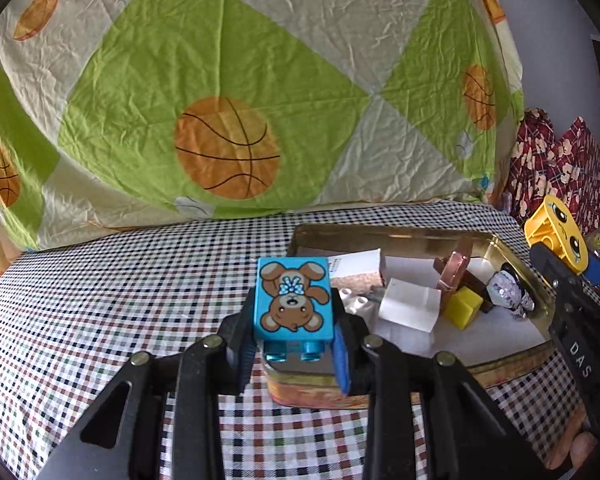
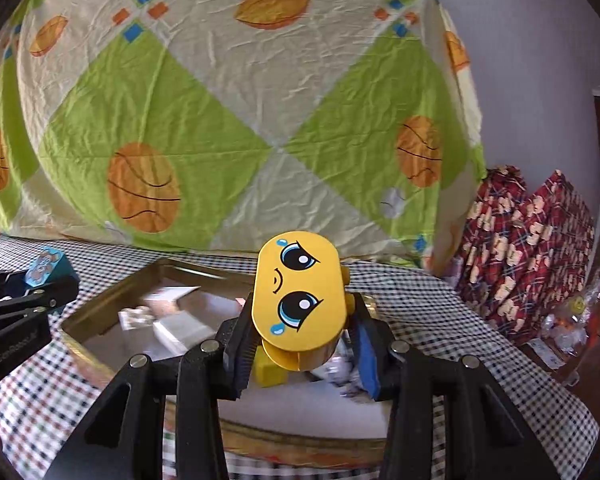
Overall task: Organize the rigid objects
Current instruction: 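Lift and carry both blocks over the tin tray with both tools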
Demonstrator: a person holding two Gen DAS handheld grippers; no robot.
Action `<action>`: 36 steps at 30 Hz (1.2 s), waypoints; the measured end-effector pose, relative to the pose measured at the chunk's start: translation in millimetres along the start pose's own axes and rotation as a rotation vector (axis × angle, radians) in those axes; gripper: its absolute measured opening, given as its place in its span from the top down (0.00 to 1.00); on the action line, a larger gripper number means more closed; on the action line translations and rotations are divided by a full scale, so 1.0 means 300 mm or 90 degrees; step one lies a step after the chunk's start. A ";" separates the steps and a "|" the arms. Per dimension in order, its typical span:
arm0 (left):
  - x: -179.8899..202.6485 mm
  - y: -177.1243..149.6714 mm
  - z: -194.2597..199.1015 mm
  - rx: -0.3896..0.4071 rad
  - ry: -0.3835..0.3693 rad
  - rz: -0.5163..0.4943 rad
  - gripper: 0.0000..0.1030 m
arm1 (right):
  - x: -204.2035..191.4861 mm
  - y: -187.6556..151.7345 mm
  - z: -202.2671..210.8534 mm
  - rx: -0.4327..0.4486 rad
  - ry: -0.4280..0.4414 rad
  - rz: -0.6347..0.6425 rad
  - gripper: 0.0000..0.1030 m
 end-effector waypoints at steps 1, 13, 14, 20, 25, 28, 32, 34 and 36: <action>0.015 0.002 -0.015 -0.004 -0.006 -0.001 0.71 | 0.016 -0.001 -0.015 -0.005 -0.004 -0.001 0.56; 0.179 0.034 -0.132 -0.017 -0.045 -0.031 0.71 | 0.066 0.008 -0.105 -0.014 -0.018 -0.003 0.56; 0.185 0.034 -0.139 -0.019 -0.045 -0.031 0.71 | 0.066 0.007 -0.109 -0.014 -0.019 -0.002 0.56; 0.204 0.038 -0.179 -0.031 -0.043 -0.027 0.71 | 0.071 0.010 -0.140 -0.022 -0.025 -0.002 0.56; 0.209 0.036 -0.197 -0.035 -0.042 -0.025 0.71 | 0.071 0.011 -0.158 -0.029 -0.022 -0.005 0.56; 0.213 0.037 -0.209 -0.038 -0.041 -0.024 0.71 | 0.065 0.012 -0.164 -0.032 -0.020 0.000 0.56; 0.218 0.036 -0.220 -0.043 -0.041 -0.023 0.71 | 0.051 0.012 -0.179 -0.041 -0.017 0.011 0.56; 0.218 0.034 -0.224 -0.044 -0.039 -0.024 0.71 | 0.048 0.012 -0.185 -0.046 -0.015 0.013 0.56; 0.216 0.033 -0.229 -0.046 -0.037 -0.021 0.71 | 0.047 0.011 -0.192 -0.051 -0.013 0.012 0.56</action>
Point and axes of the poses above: each gripper's, at about its wrist camera, not at the fingertips, and z roughly against the way its jaws point, x to its right, y to its top, the point moved 2 cm from there along -z, roughly the way its jaws point, and after that the axes turned 13 degrees about -y, right-handed, at the moved point
